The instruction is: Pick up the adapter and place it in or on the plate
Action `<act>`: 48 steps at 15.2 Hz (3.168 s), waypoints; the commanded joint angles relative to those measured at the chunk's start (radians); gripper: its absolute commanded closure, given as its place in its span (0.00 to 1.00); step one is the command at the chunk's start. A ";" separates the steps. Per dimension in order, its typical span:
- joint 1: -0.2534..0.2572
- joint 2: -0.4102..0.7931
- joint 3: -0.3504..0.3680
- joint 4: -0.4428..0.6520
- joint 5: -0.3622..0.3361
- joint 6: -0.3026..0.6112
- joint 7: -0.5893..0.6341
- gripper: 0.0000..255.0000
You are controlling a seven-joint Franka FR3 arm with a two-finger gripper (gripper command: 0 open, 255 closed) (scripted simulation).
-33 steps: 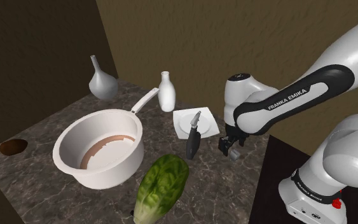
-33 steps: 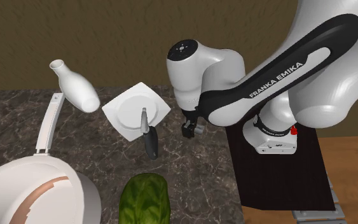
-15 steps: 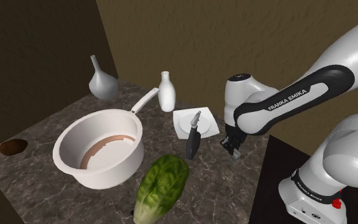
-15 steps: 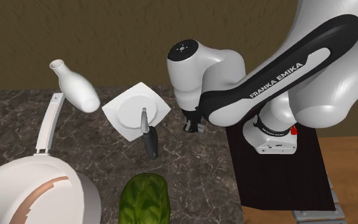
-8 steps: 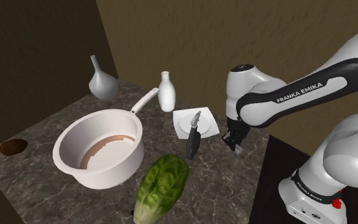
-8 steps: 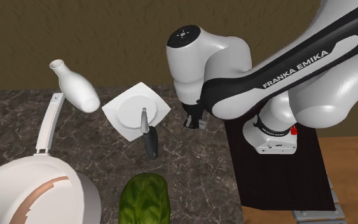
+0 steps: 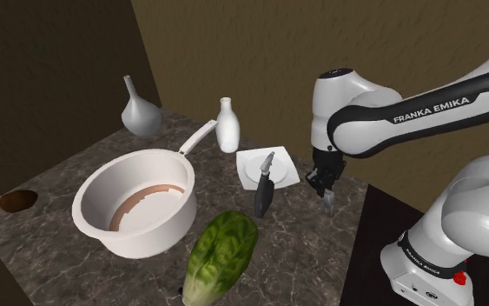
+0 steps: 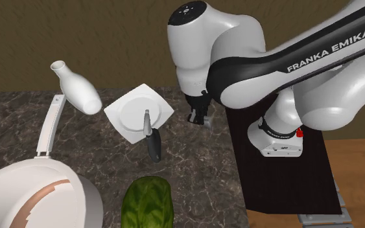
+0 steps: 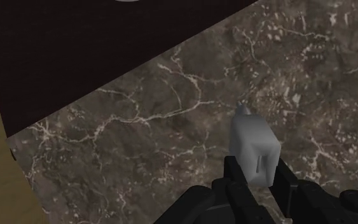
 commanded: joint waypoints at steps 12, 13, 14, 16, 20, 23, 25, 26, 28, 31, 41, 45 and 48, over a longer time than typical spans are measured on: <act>-0.103 0.323 -0.028 0.362 -0.121 -0.042 -0.016 1.00; -0.109 0.359 -0.030 0.403 -0.132 -0.047 -0.015 1.00; -0.116 0.396 -0.032 0.445 -0.143 -0.054 -0.014 1.00; -0.126 0.467 -0.036 0.531 -0.165 -0.070 -0.012 1.00; -0.138 0.608 -0.044 0.714 -0.205 -0.115 -0.008 1.00; -0.141 0.716 -0.050 0.864 -0.232 -0.161 -0.005 1.00; -0.140 0.799 -0.056 0.986 -0.251 -0.202 -0.004 1.00; -0.139 0.804 -0.056 0.979 -0.252 -0.190 -0.004 1.00; -0.138 0.814 -0.057 0.964 -0.254 -0.166 -0.002 1.00; -0.137 0.830 -0.058 0.945 -0.259 -0.130 0.000 1.00; -0.133 0.896 -0.064 0.893 -0.275 -0.014 0.010 1.00; -0.131 0.927 -0.067 0.879 -0.283 0.030 0.015 1.00; -0.130 0.931 -0.067 0.878 -0.284 0.035 0.015 1.00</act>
